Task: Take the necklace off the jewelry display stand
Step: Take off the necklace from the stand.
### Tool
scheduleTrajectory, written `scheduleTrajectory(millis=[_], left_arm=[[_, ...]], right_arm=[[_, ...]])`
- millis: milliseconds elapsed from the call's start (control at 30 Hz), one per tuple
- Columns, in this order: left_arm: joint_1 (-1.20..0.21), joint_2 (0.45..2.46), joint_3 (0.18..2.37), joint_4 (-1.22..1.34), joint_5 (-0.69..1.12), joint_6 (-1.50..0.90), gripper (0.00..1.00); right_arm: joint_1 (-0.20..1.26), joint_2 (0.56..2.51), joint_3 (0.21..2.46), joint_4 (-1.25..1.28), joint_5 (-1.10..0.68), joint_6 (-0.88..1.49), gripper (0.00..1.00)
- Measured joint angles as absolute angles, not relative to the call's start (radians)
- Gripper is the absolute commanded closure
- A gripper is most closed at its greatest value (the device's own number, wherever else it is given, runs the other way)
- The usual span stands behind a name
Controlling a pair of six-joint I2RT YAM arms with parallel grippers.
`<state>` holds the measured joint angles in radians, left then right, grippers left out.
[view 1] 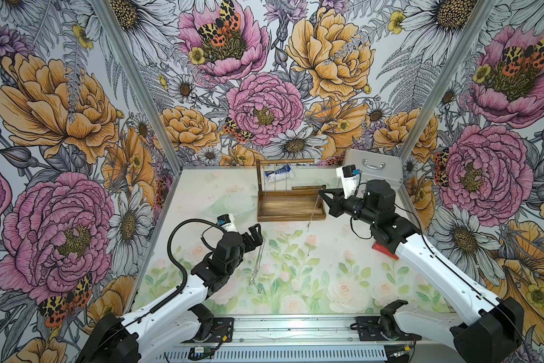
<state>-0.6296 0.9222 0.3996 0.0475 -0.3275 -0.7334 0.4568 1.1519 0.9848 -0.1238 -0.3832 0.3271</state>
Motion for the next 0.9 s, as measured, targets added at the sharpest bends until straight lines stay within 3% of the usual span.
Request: scheduleTrajectory(millis=[900], left_arm=[[-0.618,0.948,0.401,0.065,-0.263,-0.700,0.01]], right_arm=[[0.539,1.074,0.775,0.046,-0.387,0.324,1.00]])
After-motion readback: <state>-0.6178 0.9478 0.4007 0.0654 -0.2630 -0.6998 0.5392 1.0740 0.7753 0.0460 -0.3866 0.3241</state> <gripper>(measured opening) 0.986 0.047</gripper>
